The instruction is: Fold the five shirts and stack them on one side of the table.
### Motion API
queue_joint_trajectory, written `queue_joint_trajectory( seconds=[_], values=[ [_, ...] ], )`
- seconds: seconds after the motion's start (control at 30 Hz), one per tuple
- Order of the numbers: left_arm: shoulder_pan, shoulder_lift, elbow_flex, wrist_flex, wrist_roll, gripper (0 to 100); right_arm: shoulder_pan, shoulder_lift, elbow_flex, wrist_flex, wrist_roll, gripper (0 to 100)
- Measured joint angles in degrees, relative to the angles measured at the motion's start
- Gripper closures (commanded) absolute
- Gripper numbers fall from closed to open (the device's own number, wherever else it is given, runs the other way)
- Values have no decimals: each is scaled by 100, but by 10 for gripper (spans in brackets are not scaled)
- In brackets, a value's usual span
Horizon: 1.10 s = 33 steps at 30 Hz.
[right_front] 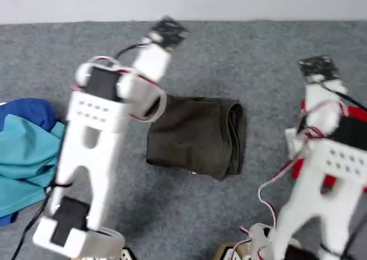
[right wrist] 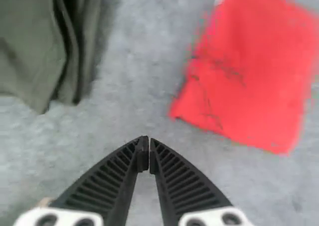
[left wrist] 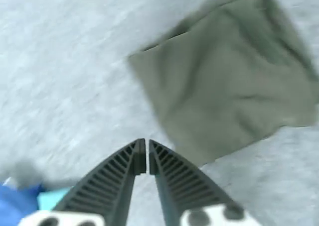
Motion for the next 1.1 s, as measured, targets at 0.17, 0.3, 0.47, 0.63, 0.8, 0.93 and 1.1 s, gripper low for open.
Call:
queue_joint_trajectory(
  seconds=[0.17,0.3,0.47,0.63,0.8,0.93,1.1],
  values=[
    [-967,-642,536,18,-299,986,-993,1055,0,-1002,-510,983],
    [-1960,-1073,782,18,-677,986,-1679,1873,0,-1820,-774,983],
    [-3218,-1231,888,26,-1187,986,-2180,2488,0,-2673,-844,983],
    [-3947,-1231,888,26,-1424,986,-2347,2884,0,-3508,-844,983],
    [-4026,-1231,888,26,-1433,986,-1987,3868,0,-4589,-70,985],
    [-4026,-1231,1152,26,-1433,986,-1635,4642,-149,-5301,413,987],
    [-4026,-1231,1468,-70,-1433,986,-1582,4844,-1037,-4721,484,983]
  ],
)
